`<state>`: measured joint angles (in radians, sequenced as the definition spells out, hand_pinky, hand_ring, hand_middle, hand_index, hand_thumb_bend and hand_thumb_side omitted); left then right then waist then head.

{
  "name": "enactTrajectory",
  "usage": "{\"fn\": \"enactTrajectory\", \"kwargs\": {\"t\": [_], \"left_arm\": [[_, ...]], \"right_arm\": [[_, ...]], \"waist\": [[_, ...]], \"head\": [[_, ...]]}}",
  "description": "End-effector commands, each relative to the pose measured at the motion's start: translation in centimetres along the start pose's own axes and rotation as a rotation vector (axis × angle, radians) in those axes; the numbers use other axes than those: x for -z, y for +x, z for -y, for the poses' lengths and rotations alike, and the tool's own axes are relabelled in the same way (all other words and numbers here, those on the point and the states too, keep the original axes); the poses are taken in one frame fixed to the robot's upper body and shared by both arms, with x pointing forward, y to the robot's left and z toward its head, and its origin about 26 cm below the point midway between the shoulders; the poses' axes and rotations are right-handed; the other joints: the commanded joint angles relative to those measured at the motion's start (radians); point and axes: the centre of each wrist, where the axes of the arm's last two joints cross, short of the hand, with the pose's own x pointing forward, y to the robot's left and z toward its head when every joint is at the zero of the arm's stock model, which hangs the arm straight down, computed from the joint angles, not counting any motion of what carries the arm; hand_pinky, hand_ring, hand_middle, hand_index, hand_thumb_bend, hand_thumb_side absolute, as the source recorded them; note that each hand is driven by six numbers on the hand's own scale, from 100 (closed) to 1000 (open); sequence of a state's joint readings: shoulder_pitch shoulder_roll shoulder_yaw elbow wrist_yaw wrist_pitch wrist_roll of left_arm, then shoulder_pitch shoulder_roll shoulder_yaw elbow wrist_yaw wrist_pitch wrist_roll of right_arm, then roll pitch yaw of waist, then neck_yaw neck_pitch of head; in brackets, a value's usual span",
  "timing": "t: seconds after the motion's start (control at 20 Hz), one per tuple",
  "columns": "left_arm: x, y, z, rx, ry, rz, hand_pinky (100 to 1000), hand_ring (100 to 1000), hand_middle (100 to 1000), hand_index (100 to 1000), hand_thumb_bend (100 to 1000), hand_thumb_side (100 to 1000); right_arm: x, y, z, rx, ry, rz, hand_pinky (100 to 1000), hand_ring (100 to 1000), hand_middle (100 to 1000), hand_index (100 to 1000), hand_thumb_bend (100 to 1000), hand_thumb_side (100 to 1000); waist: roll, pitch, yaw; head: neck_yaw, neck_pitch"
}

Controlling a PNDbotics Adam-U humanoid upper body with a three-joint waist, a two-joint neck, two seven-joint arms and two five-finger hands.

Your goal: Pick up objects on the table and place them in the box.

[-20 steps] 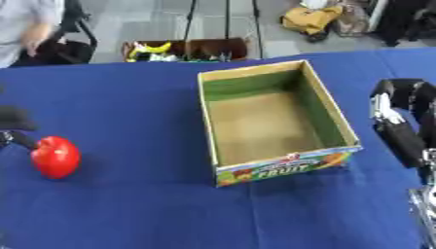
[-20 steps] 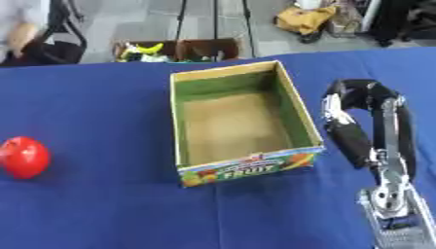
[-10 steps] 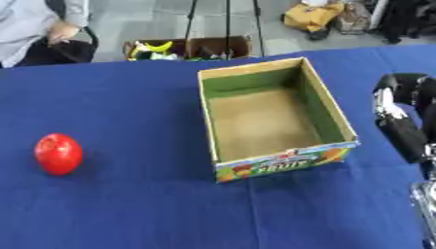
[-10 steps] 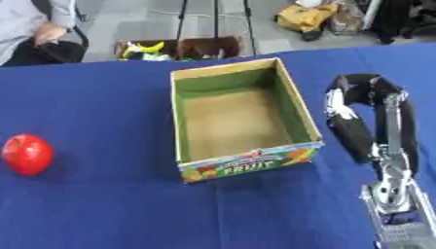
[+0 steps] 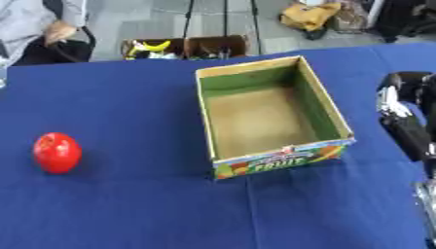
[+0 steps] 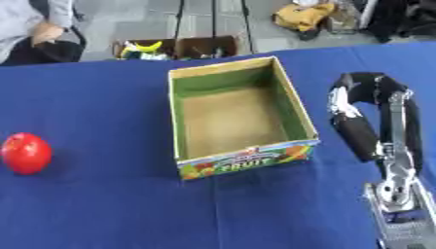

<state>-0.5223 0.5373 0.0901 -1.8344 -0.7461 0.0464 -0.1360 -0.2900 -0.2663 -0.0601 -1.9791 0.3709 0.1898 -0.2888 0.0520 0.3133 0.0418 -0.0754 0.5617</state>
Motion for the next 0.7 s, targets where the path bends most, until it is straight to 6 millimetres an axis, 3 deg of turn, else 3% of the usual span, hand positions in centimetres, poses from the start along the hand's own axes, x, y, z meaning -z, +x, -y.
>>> {"fn": "enactTrajectory", "kwargs": {"t": [0.05, 0.2, 0.3, 0.45, 0.7], "left_arm": [[0.9, -1.9, -1.0, 0.108, -0.149, -0.038, 483, 686, 770, 946, 139, 884], [1.6, -3.4, -0.9, 0.158, -0.269, -0.076, 512, 715, 807, 968, 165, 892], [2.0, -4.1, -0.9, 0.179, -0.327, -0.088, 536, 736, 829, 982, 248, 927], [2.7, -4.9, -0.8, 0.203, -0.416, -0.095, 605, 789, 876, 1000, 464, 964], [3.7, -6.1, -0.6, 0.251, -0.632, -0.111, 674, 844, 916, 1000, 621, 948]], "right_arm": [[0.2, 0.7, 0.3, 0.001, -0.004, 0.026, 730, 533, 445, 663, 100, 533], [0.2, 0.7, 0.3, 0.001, -0.003, 0.026, 729, 533, 445, 663, 100, 534], [0.2, 0.7, 0.3, 0.001, -0.003, 0.024, 729, 533, 446, 663, 100, 534], [0.2, 0.6, 0.3, 0.001, 0.000, 0.023, 729, 533, 445, 663, 100, 534], [0.1, 0.6, 0.3, -0.001, 0.005, 0.023, 729, 533, 445, 663, 100, 536]], "waist": [[-0.001, -0.023, -0.002], [-0.003, -0.027, -0.007], [-0.004, -0.029, -0.009], [-0.004, -0.029, -0.010], [-0.006, -0.027, -0.015]], "head": [[0.005, 0.004], [0.011, 0.004], [0.016, 0.003], [0.018, 0.003], [0.025, 0.000]]}}
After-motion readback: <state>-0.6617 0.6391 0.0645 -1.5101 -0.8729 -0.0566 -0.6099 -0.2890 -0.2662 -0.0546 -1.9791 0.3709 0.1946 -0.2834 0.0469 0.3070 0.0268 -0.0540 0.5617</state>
